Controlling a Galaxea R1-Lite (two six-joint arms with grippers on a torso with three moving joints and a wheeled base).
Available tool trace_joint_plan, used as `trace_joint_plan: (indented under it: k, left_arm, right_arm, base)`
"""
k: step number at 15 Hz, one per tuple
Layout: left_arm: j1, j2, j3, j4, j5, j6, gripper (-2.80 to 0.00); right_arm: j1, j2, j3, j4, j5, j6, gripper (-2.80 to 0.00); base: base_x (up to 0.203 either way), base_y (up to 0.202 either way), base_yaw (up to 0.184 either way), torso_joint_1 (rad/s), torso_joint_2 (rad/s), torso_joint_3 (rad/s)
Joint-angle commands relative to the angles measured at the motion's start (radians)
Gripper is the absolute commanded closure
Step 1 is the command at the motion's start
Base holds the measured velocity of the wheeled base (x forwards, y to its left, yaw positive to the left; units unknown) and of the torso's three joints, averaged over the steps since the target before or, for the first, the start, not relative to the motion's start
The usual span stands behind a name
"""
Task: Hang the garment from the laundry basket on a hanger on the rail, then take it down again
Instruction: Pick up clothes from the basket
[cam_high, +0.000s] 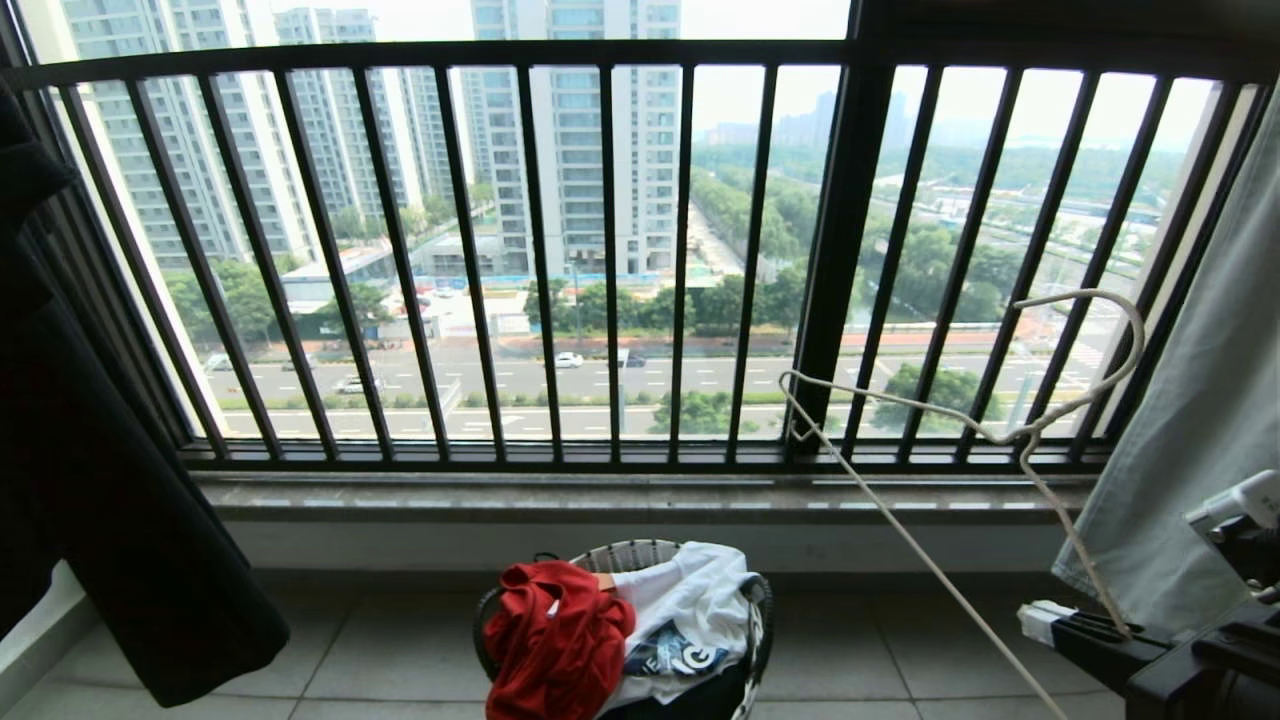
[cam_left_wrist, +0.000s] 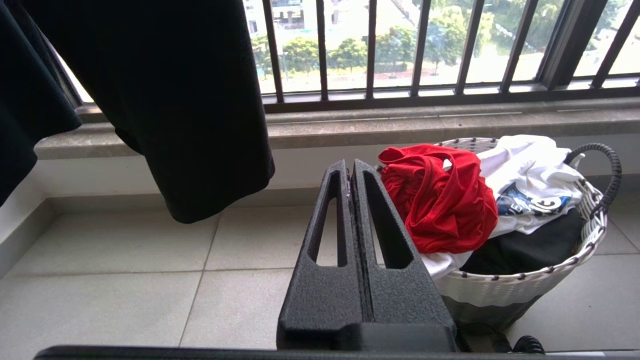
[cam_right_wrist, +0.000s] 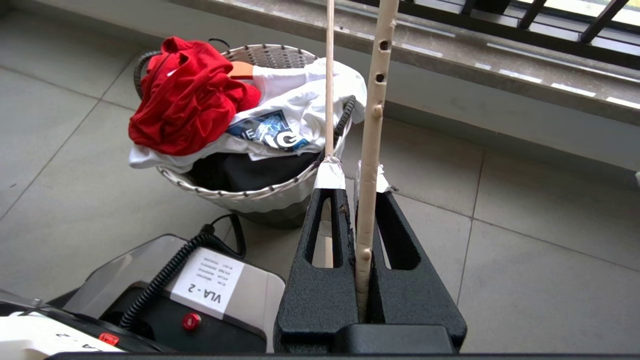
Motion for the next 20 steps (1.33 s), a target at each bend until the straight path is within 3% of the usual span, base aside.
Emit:
trace_joint_plan:
  k: [1,14,20]
  left_arm:
    - [0.000,0.000,0.000,0.000,0.000,0.000,0.00]
    - [0.000,0.000,0.000,0.000,0.000,0.000,0.00]
    - [0.000,0.001,0.000,0.000,0.000,0.000,0.00]
  right_arm:
    - [0.000,-0.009,0.001,-0.001,-0.009,0.002,0.00]
    - [0.000,-0.084,-0.021,-0.001,-0.011,-0.001,0.00]
    - [0.000,-0.001,-0.146,-0.005,-0.010,-0.003,0.00]
  base:
    - [0.000,0.000,0.000,0.000,0.00,0.000]
    - [0.000,0.000,0.000,0.000,0.00,0.000]
    - [0.000,0.000,0.000,0.000,0.00,0.000]
